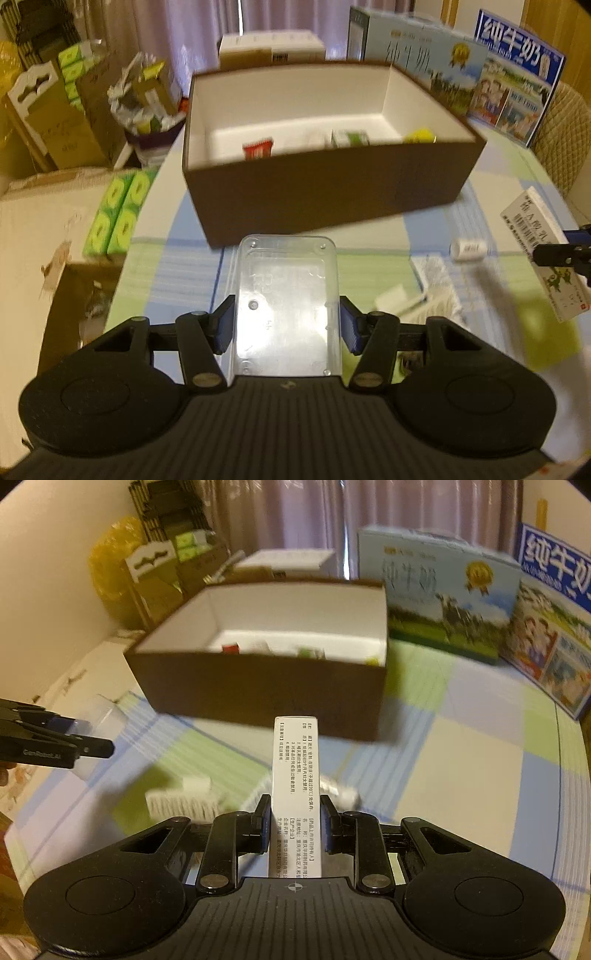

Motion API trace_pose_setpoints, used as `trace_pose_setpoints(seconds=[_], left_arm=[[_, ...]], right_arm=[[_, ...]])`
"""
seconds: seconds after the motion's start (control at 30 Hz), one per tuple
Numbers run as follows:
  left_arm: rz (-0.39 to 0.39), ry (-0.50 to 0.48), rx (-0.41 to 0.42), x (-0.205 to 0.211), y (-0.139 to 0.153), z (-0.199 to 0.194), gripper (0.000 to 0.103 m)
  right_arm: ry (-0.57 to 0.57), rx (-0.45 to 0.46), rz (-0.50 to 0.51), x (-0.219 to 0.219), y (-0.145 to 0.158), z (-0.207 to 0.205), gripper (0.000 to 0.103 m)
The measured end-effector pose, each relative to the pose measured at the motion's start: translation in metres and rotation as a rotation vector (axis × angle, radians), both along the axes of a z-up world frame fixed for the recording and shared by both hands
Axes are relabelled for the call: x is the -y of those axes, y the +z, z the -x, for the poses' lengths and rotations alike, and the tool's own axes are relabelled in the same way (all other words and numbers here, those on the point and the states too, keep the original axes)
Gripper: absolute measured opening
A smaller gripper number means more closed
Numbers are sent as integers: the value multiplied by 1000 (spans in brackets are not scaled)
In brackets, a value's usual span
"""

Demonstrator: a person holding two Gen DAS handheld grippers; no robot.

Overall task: Organize objects
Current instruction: 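Carry the clear tray and white medicine box up into the brown box with both grippers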

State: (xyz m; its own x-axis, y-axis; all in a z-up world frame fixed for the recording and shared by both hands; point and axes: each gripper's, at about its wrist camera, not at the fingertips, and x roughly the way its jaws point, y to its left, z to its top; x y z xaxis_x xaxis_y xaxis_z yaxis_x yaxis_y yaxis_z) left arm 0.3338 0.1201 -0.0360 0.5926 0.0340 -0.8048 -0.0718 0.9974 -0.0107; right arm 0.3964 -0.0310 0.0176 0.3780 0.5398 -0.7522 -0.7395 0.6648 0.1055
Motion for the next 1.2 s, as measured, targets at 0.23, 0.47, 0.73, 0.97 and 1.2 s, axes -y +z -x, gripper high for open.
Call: trace_pose_setpoints(seconds=[0.23,0.47,0.73,0.97,1.2], left_arm=[[-37,-18,83,-1,28,-32,52],[-84,-44,150,-3,53,-80,52],[-97,-75,169,-8,61,-146,52],[-96,-85,123,-15,45,-203,52],[-102,-103,63,-17,19,-254,52]], right_arm=[[28,24,-79,-27,26,-27,22],[54,77,-124,-63,51,-68,22],[62,89,-153,-103,56,-124,22],[59,100,-84,-131,32,-176,22],[74,98,-16,-151,2,-218,22]])
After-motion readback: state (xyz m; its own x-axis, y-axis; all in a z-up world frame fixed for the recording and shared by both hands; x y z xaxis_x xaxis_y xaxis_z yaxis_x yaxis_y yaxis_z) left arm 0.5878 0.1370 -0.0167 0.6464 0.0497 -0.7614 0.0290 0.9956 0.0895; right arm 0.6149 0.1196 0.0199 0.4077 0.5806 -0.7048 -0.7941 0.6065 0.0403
